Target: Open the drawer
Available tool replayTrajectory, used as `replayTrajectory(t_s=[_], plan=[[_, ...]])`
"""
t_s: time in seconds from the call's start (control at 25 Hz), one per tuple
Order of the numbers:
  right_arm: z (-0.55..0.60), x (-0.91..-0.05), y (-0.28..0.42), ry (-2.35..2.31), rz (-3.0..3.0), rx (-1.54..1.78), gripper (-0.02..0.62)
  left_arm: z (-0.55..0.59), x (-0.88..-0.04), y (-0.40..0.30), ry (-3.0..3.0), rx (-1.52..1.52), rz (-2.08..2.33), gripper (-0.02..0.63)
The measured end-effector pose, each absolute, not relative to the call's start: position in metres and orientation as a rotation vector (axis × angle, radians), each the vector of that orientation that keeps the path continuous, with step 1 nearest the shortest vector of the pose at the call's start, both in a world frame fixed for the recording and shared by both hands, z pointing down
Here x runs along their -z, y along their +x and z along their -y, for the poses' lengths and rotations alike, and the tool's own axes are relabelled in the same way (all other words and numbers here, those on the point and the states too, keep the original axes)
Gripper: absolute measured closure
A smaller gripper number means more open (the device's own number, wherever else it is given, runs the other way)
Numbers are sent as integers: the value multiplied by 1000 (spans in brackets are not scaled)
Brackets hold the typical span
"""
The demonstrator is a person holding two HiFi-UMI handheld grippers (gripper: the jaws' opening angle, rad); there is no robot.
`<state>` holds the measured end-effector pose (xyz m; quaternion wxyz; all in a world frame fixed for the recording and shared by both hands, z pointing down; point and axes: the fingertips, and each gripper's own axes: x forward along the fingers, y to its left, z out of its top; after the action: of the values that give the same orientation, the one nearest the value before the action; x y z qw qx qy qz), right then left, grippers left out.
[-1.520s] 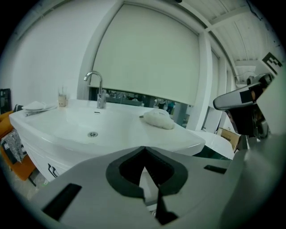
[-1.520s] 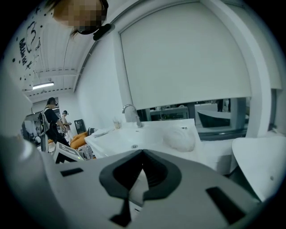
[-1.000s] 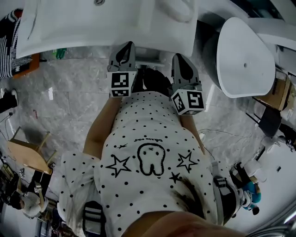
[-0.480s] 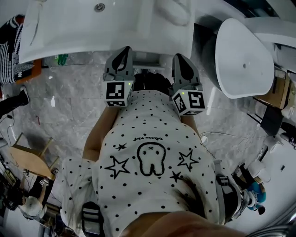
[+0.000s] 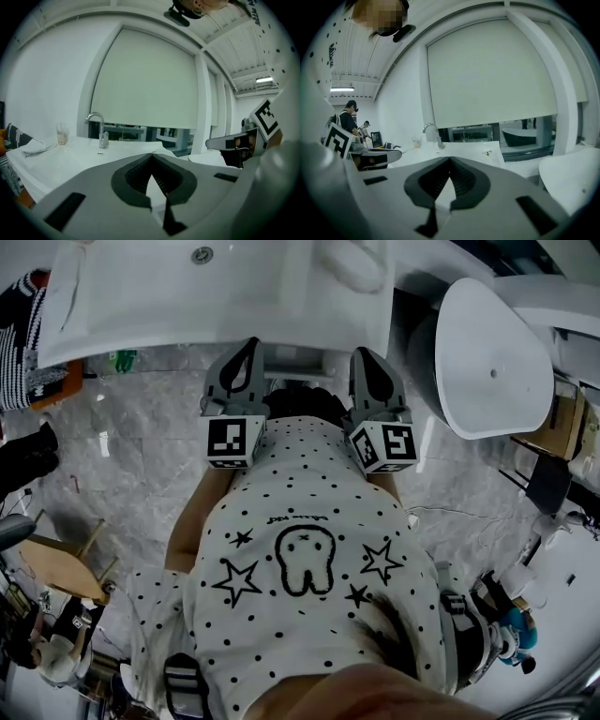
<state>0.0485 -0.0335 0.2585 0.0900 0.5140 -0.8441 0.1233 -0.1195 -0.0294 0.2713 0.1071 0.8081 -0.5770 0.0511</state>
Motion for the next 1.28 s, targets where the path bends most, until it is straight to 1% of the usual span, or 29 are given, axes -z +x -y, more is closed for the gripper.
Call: replayTrajectory(t_s=[0.32, 0.88, 1.28], plan=[[33, -256, 46, 1523, 2522, -353, 581, 29, -265, -121, 2396, -132, 1697, 603], [34, -253, 56, 1516, 2545, -343, 581, 35, -261, -91, 2495, -170, 1615, 603], [28, -251, 60, 1511, 2543, -339, 581, 32, -261, -87, 2485, -156, 1609, 603]])
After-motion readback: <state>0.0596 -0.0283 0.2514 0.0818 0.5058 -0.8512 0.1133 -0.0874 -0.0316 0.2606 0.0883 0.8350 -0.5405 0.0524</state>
